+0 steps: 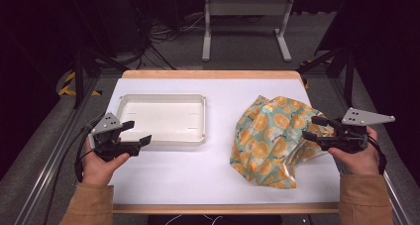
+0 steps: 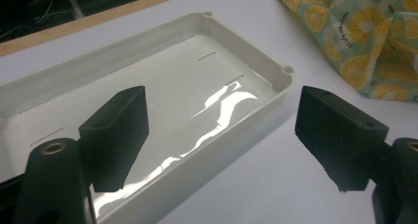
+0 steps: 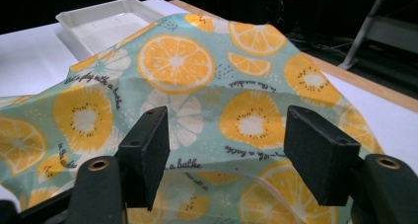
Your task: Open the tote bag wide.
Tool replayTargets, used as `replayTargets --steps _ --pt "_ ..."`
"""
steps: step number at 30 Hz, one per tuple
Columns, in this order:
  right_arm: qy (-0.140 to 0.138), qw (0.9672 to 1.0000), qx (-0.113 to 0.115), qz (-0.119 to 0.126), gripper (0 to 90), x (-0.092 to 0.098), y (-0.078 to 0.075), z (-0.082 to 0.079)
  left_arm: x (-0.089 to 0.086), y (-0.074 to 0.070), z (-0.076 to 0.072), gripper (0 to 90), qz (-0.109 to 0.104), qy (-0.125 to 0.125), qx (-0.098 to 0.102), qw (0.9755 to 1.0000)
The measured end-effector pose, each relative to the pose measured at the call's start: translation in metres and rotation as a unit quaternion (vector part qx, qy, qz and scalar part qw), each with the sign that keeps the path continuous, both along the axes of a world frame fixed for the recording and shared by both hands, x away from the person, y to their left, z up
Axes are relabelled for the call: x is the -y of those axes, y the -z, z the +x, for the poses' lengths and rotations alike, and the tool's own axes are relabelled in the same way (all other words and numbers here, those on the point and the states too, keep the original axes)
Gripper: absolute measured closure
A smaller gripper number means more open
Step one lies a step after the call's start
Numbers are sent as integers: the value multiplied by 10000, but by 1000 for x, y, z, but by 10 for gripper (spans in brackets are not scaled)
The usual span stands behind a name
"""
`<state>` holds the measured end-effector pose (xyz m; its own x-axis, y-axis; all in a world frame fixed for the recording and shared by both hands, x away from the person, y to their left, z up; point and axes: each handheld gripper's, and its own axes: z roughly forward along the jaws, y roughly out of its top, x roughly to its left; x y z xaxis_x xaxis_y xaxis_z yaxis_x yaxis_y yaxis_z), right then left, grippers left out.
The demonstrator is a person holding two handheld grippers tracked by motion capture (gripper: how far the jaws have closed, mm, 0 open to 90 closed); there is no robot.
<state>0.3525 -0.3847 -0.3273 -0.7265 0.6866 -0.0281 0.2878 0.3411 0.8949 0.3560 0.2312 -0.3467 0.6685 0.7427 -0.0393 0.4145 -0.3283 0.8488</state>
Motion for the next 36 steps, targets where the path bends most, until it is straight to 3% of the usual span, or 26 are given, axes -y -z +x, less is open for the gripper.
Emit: replayTargets --steps 8,12,22,27,31,36 --pt "115 9998 -142 30 334 12 3 -1 9 -7 -1 212 -98 230 -33 9997" --pt "219 9995 -243 -10 292 19 6 -2 9 -6 2 209 -128 216 -70 9997" --pt "499 9986 -193 -19 239 33 11 -2 13 -4 3 204 -66 270 -111 9996" --pt "703 9967 -407 -89 231 38 23 4 14 -3 4 202 -4 279 -103 9996" --pt "802 9957 -450 -70 342 40 33 8 16 -2 4 200 -1 271 -102 9996" --pt "872 9941 -637 -49 391 42 42 12 17 0 5 196 2 285 -117 9995"
